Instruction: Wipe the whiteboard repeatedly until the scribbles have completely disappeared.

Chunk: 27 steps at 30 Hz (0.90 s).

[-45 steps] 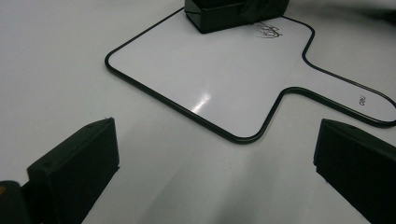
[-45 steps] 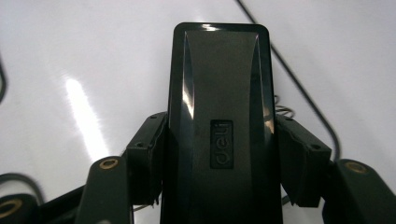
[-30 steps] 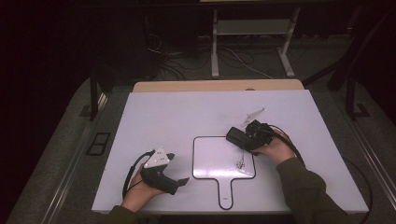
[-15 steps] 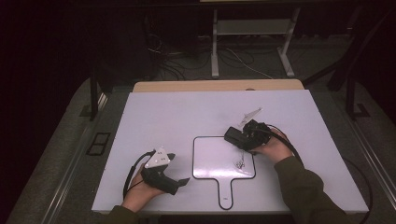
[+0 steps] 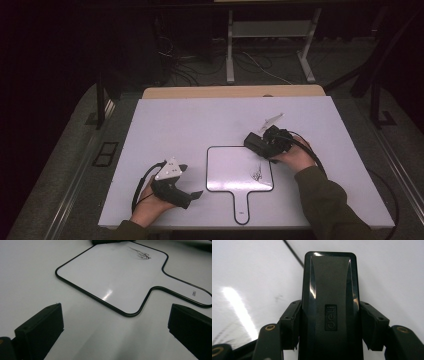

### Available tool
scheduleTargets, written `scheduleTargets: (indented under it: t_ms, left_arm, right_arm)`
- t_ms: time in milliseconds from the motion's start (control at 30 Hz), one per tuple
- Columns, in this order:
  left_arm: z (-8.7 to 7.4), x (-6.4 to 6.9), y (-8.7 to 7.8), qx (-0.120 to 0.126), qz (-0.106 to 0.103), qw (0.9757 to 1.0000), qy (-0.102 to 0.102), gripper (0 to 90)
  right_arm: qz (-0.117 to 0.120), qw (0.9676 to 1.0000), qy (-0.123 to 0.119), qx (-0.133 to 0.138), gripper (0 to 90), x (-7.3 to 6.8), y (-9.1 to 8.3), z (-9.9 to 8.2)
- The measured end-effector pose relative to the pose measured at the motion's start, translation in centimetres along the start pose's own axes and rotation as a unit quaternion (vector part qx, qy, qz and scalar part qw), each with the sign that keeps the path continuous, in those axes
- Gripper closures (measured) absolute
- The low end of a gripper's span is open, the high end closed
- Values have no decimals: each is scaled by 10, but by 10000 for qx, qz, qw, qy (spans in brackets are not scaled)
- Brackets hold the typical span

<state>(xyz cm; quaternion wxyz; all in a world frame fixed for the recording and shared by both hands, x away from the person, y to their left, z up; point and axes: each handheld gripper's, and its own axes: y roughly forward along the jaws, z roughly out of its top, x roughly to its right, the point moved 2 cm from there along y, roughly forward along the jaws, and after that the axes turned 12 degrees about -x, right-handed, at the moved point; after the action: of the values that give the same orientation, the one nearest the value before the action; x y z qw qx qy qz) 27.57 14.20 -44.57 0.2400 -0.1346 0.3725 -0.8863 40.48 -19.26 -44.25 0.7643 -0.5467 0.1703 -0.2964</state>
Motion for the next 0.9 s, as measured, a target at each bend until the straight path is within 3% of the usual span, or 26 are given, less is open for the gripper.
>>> scheduleTargets:
  t_ms: [167, 400, 633, 900]
  left_arm:
    - [0, 0, 0, -11, -3, 10000, 9, 0]
    - [0, 0, 0, -16, -8, 10000, 9, 0]
    - [0, 0, 0, 9, -4, 10000, -6, 0]
    - [0, 0, 0, 18, -1, 10000, -14, 0]
  right_arm:
    - [-59, 10000, 73, -6, 388, 4, 0, -2]
    - [-59, 9999, -118, -36, 388, -4, 0, 2]
    - [-158, 9998, 69, -55, 388, 3, -1, -1]
    - [-194, 9993, -282, -126, 388, -9, -2, 0]
